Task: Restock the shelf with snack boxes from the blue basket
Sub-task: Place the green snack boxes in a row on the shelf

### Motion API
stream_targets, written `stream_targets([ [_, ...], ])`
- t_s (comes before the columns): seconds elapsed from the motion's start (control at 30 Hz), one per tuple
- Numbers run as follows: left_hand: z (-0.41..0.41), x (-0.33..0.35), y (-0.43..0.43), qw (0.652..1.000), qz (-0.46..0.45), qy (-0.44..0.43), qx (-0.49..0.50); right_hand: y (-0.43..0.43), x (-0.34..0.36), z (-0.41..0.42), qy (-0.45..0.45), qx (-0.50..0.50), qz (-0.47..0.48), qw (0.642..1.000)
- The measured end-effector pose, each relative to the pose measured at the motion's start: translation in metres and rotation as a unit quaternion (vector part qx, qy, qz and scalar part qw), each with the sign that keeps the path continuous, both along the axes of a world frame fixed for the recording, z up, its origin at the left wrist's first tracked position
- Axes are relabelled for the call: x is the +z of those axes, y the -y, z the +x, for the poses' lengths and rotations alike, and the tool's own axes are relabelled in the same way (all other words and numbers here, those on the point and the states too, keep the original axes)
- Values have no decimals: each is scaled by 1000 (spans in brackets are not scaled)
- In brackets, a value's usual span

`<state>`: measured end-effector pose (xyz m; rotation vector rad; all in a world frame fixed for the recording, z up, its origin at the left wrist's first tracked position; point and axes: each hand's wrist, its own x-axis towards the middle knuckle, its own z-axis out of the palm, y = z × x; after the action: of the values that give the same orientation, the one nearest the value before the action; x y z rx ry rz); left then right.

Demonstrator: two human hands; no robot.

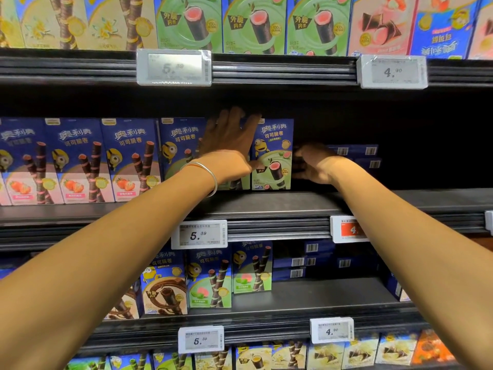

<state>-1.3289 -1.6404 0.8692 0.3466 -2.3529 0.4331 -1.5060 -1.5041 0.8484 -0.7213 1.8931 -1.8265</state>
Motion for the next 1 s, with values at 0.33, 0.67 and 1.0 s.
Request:
stream_targets([
  [0.33,5,1,0,1000,11,6,2,-1,-4,-3,20,-10,33,999],
  [0.67,41,12,23,999,-11,-19,49,-8,-3,15,-51,25,3,998],
  [1.0,49,21,27,998,6,20,64,0,-11,32,-129,-25,25,991],
])
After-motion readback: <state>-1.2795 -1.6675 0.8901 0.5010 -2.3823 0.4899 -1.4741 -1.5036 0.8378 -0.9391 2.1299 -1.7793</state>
